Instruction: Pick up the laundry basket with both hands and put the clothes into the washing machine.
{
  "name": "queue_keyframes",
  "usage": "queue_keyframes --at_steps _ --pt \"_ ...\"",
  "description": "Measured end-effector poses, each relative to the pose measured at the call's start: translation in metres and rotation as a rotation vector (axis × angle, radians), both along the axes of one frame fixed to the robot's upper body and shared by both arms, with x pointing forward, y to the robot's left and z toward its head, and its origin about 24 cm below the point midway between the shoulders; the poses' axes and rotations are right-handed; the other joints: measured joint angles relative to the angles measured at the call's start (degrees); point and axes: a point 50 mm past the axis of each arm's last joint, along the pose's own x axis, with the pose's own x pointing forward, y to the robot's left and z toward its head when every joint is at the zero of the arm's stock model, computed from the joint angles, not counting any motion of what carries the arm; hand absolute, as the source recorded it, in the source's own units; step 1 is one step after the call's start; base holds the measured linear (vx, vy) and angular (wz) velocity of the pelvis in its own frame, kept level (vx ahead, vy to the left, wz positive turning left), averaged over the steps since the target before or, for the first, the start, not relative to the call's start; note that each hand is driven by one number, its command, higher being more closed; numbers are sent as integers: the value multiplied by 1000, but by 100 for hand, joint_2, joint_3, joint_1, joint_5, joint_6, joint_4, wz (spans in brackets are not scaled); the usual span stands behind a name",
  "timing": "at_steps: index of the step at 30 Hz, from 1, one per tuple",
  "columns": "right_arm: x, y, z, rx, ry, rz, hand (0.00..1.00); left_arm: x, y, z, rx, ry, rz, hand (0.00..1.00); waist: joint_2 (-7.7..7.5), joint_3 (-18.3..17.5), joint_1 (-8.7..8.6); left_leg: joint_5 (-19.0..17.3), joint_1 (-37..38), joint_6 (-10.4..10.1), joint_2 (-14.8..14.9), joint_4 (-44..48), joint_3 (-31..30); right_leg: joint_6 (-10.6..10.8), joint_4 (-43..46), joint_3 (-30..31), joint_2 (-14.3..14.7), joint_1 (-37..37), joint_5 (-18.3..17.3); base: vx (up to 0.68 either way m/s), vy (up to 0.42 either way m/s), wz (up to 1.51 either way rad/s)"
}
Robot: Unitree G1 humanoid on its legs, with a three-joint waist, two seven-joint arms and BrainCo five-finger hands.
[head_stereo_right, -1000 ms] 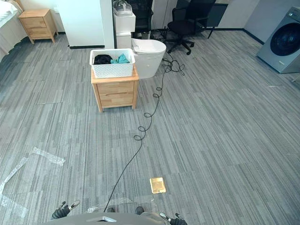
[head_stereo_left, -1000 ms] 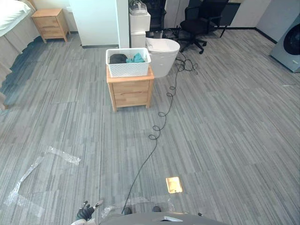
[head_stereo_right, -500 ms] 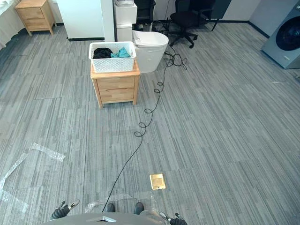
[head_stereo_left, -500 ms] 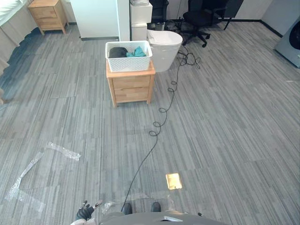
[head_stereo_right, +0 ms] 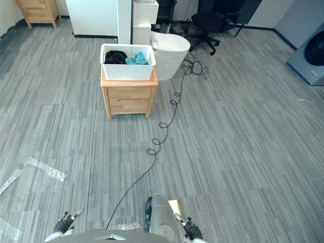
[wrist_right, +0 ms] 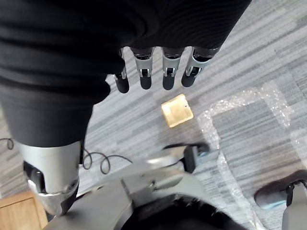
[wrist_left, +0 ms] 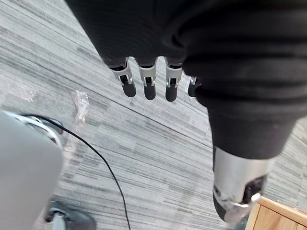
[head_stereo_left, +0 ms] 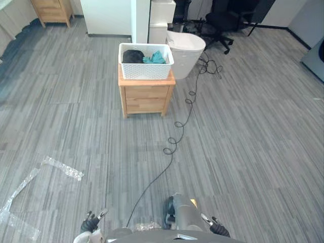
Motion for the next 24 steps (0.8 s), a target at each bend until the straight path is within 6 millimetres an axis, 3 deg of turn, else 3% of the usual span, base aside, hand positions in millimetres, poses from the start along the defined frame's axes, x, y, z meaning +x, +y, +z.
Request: queue_keyframes --at_steps 1,2,3,4,5,6,7,8,9,10,12,13,15,17,19,20,21,22,23,24 --pt "-1 -1 0 -1 3 0 0 2 -1 0 -3 -6 -3 0 25 15 -32 10 80 -47 27 -103 -31 -5 -279 -1 60 8 153 714 -81 53" --pt "-2 1 -1 3 10 3 0 6 -2 1 -4 -16 -13 0 14 38 -152 60 333 -257 59 -279 -229 -37 -1183 142 233 39 724 604 -104 50" --pt "-5 1 -2 4 16 -2 0 7 -3 1 -9 -19 -12 0 24 41 -164 28 483 -345 98 -229 -358 -378 -1258 253 328 70 1342 919 -189 44" --pt "-1 -5 0 -10 5 -7 0 11 -12 1 -34 -32 -1 0 205 102 -176 67 584 -476 327 96 -422 -696 -889 232 493 111 1587 603 -169 14" --pt "4 -7 2 -17 -10 -6 0 15 -15 2 -42 -43 0 0 295 144 -154 220 471 -665 430 439 -410 -803 -672 177 525 127 1463 878 -259 8" --pt "9 -11 6 -30 -38 -10 0 20 -19 3 -58 -62 -2 0 366 204 -165 773 115 -413 506 1451 -405 -910 -323 79 532 212 1233 715 -218 15" --pt "10 -14 7 -35 -50 -15 0 16 -21 1 -79 -60 53 0 468 263 -198 1901 -376 -149 746 2866 -386 -974 -290 24 579 659 854 739 -224 8" --pt "10 -15 8 -39 -52 -11 0 13 -21 0 -85 -58 83 0 489 265 -155 2694 -612 -196 907 3515 -397 -1034 -300 57 620 885 707 731 -191 -23" --pt "14 -16 10 -43 -67 -9 0 10 -18 1 -83 -66 112 0 506 260 -57 2907 -1126 -245 1224 4872 -346 -1116 -281 153 739 1259 486 822 -214 -61" --pt "17 -15 10 -42 -76 -4 0 12 -16 2 -80 -74 112 0 460 294 81 2595 -1622 -273 1417 5941 -311 -1195 -336 285 823 1694 350 788 -196 -68" --pt "23 -12 11 -39 -88 11 0 13 -15 4 -75 -82 100 0 361 318 217 2060 -2181 -263 1480 6565 -264 -1208 -681 515 811 2354 295 581 -95 -69" --pt "26 -9 11 -35 -93 28 0 10 -11 5 -60 -89 102 0 249 320 280 1766 -2577 -246 1472 6472 -136 -1196 -1021 746 749 2769 159 544 -36 -67" --pt "32 -9 13 -40 -102 42 0 9 -10 5 -60 -91 109 0 284 299 294 1493 -3088 -252 1477 5843 10 -1168 -1341 930 695 3201 -76 496 55 -51" --pt "39 -9 14 -45 -116 50 0 10 -8 6 -53 -102 100 0 248 310 353 1289 -3272 -279 1144 3601 189 -1060 -1610 1135 483 3706 -265 575 179 -39" --pt "40 -9 15 -46 -120 48 0 7 -8 6 -51 -94 90 0 206 264 378 1431 -3077 -421 811 1753 113 -941 -1756 1250 336 3903 -337 456 181 -42" --pt "41 -11 16 -52 -125 50 0 0 -9 4 -55 -77 95 0 262 188 426 1673 -2819 -573 576 362 -50 -841 -1909 1399 269 4065 -408 443 213 -94" --pt "45 -13 18 -60 -136 57 0 -5 -10 2 -59 -59 91 0 376 100 497 1831 -2720 -576 483 -28 -211 -786 -1964 1532 317 4129 -470 712 395 -129" --pt "48 -6 17 -45 -144 61 0 -13 -5 -1 -47 -24 93 0 310 23 522 2413 -2669 -321 307 68 -357 -686 -1916 1760 225 4191 -574 605 401 -90" --pt "43 -2 14 -30 -130 56 0 -16 0 -2 -38 -11 96 0 103 -72 440 2195 -2631 -154 136 279 -314 -483 -1324 1749 67 3974 -694 589 393 -46" --pt "39 -1 13 -28 -119 51 0 -17 5 -1 -26 -8 95 0 28 -108 407 2051 -2594 -74 63 377 -315 -259 -675 1756 18 3731 -813 641 357 10"
